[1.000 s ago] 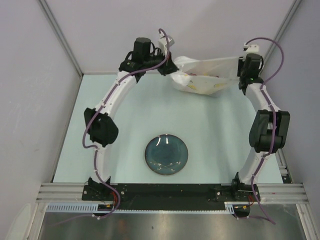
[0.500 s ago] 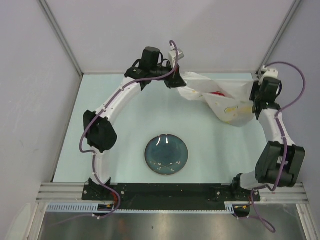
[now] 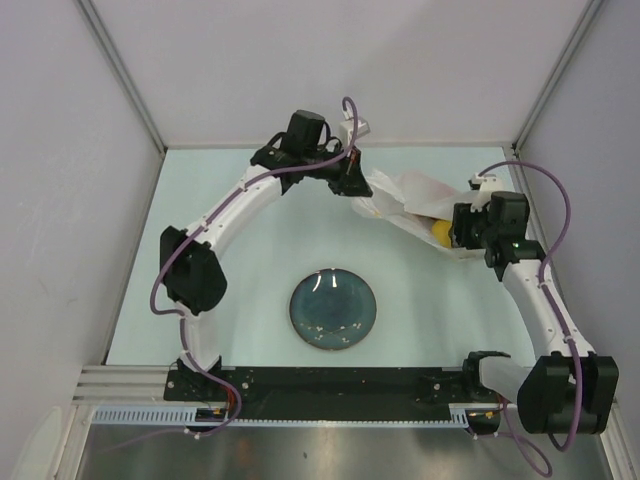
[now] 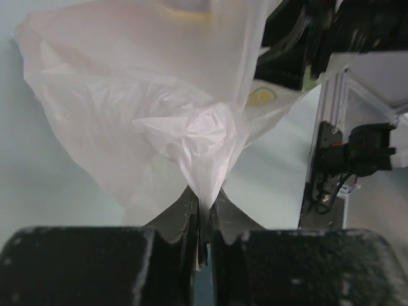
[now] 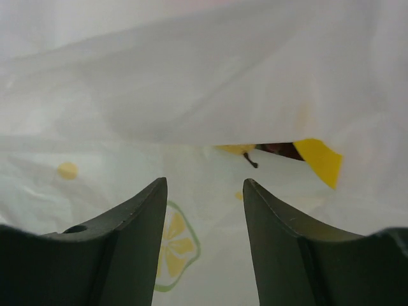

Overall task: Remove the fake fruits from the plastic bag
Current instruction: Adjust the plastic bag at the center of the board, then take out the fake fruit from the plastic bag.

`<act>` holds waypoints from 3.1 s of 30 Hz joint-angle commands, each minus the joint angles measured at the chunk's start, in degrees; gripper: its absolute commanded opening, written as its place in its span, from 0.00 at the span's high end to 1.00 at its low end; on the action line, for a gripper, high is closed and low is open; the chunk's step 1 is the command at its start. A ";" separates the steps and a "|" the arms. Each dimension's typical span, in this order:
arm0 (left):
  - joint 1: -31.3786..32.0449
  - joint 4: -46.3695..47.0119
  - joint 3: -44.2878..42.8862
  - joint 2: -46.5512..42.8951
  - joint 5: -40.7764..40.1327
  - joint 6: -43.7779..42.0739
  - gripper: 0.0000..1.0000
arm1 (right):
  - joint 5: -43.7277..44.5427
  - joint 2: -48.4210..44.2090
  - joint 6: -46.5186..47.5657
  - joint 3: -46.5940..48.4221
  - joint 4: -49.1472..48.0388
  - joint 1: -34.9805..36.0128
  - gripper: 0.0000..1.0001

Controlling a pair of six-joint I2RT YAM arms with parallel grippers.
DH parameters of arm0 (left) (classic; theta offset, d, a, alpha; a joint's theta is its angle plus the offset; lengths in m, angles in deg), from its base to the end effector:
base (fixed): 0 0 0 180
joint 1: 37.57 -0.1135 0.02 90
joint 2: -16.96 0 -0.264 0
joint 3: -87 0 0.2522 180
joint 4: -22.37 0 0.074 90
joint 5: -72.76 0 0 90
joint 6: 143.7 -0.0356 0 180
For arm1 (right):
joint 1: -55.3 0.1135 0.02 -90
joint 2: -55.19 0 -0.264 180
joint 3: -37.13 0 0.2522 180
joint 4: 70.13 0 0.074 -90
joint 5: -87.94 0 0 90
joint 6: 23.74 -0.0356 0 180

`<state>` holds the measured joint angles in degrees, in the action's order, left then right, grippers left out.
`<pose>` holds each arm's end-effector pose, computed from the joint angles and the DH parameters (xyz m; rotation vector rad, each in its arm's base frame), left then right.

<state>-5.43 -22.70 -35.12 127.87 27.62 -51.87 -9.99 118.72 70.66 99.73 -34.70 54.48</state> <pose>0.3626 -0.2575 0.3539 1.0171 1.9481 -1.1816 0.2425 0.0014 0.2810 -0.1457 2.1954 0.1016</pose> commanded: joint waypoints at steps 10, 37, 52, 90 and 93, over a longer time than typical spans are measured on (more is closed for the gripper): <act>0.03 -0.50 -8.53 -10.18 -15.73 -5.07 0.27 | 5.37 14.50 0.52 8.35 -14.19 8.29 0.40; 11.01 13.47 -15.57 5.54 -18.14 -31.95 0.00 | 4.59 26.65 -1.24 25.87 -17.90 6.71 0.29; 14.27 23.06 -4.93 5.54 -40.82 -33.15 0.62 | -4.43 11.90 2.97 24.73 -7.54 3.63 0.29; 5.21 14.96 -1.52 4.66 -16.46 -8.50 1.00 | 5.74 36.58 19.25 24.64 -15.99 4.33 0.73; 5.21 15.14 1.56 4.05 -16.56 -9.90 1.00 | -0.32 35.97 17.39 23.76 -10.53 4.60 0.39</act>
<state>-0.06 -7.91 -36.58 134.82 11.38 -57.01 -3.47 155.74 90.44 122.20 -50.92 58.20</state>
